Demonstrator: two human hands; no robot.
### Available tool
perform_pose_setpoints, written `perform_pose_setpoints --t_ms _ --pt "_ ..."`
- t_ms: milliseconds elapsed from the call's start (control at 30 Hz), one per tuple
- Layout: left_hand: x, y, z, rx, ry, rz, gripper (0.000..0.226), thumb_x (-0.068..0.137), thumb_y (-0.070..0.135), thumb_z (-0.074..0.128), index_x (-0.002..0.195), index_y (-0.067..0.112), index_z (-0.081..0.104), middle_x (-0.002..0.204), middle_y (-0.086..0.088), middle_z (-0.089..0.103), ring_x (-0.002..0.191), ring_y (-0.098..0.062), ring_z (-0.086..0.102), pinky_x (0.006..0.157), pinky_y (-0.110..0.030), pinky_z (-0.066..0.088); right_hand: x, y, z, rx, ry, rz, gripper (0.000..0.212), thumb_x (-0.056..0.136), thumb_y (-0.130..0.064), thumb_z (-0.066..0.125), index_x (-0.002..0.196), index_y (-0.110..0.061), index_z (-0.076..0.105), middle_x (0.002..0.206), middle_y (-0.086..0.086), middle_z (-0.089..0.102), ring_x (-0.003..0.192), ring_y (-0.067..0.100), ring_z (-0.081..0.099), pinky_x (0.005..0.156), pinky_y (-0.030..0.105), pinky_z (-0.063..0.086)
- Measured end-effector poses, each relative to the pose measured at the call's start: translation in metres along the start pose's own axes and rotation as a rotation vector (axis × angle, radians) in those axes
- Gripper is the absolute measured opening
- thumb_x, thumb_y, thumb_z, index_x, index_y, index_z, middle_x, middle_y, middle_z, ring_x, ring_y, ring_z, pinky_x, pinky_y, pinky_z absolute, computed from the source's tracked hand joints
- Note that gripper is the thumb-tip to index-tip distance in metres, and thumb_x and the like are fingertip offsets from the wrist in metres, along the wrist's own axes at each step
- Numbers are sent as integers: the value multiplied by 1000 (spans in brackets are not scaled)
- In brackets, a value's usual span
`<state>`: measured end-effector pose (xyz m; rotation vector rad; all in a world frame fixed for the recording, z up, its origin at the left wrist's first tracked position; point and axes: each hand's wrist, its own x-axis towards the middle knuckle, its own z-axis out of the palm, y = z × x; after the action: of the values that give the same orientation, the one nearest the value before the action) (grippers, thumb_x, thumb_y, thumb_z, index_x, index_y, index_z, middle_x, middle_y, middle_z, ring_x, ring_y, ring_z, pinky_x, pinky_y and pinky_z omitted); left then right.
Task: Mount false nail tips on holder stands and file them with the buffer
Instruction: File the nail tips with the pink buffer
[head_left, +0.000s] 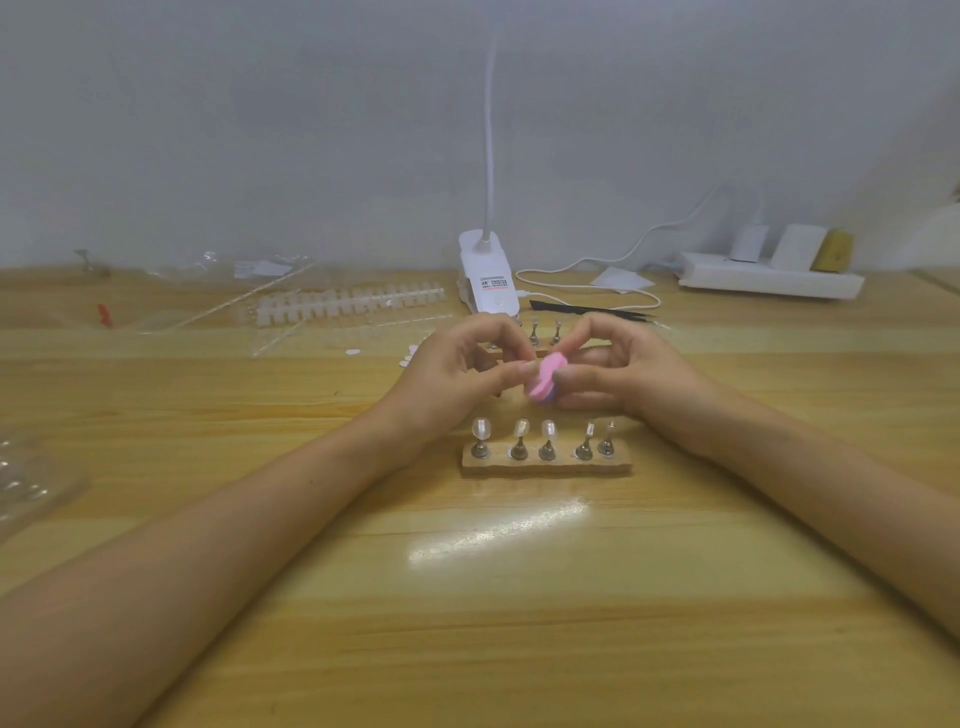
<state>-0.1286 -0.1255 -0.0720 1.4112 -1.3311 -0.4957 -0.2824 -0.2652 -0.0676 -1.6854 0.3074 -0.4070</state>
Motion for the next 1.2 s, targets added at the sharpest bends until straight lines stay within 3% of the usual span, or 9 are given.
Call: perform_pose_setpoints --t_ms 67,233,400,533,667,800,1000,1133,1200 --pt "0 0 1 -3 2 -6 8 89 12 70 82 15 66 86 -1 62 74 -15 56 65 -20 47 1 1 -3 103 78 -9 24 80 -14 72 96 -9 55 100 21 75 97 29 74 84 33 60" --pt "1 -1 0 29 6 13 10 90 11 69 81 16 66 93 -13 63 77 -18 57 68 -26 47 0 1 -2 -9 -51 28 20 83 -16 74 94 -13 57 104 19 75 100 29 73 83 32 60" --pt "1 0 -1 -8 3 0 12 90 11 68 81 18 65 89 -6 61 74 -13 55 65 -20 47 -1 0 -3 122 87 -23 24 81 -17 73 96 -9 57 99 22 75 96 30 74 81 33 60" --pt "1 0 0 12 5 24 11 90 9 68 81 15 65 88 -6 61 72 -9 55 66 -21 46 -2 0 1 -48 -54 2 20 83 -18 75 95 -12 60 102 18 76 97 29 74 83 34 60" --pt "1 0 0 21 -2 19 9 89 10 69 81 14 66 89 -6 63 75 -14 57 66 -23 48 -1 -1 -2 92 82 -23 24 80 -19 73 97 -9 58 98 20 76 95 29 75 82 32 60" --pt "-1 1 0 38 -18 40 12 89 8 69 80 15 66 87 -4 63 76 -9 57 65 -19 47 0 -2 -4 97 23 8 23 82 -16 71 98 -6 58 97 23 75 96 31 74 82 31 59" --pt "1 1 0 16 13 15 9 90 8 68 82 12 65 88 -9 60 69 -12 54 62 -19 44 -3 -3 2 -33 -45 17 18 82 -21 74 94 -15 63 103 19 75 96 30 74 85 35 60" --pt "0 2 1 12 5 15 8 90 7 68 83 8 64 88 -10 61 74 -11 56 64 -18 46 -2 -3 -1 83 73 -6 24 81 -18 72 99 -8 59 99 21 75 92 28 74 85 35 60" --pt "0 2 1 4 13 17 9 90 6 67 82 9 64 88 -8 61 73 -7 56 64 -16 45 -2 -3 0 19 26 15 23 83 -19 72 99 -8 60 99 20 76 93 29 74 82 33 60"
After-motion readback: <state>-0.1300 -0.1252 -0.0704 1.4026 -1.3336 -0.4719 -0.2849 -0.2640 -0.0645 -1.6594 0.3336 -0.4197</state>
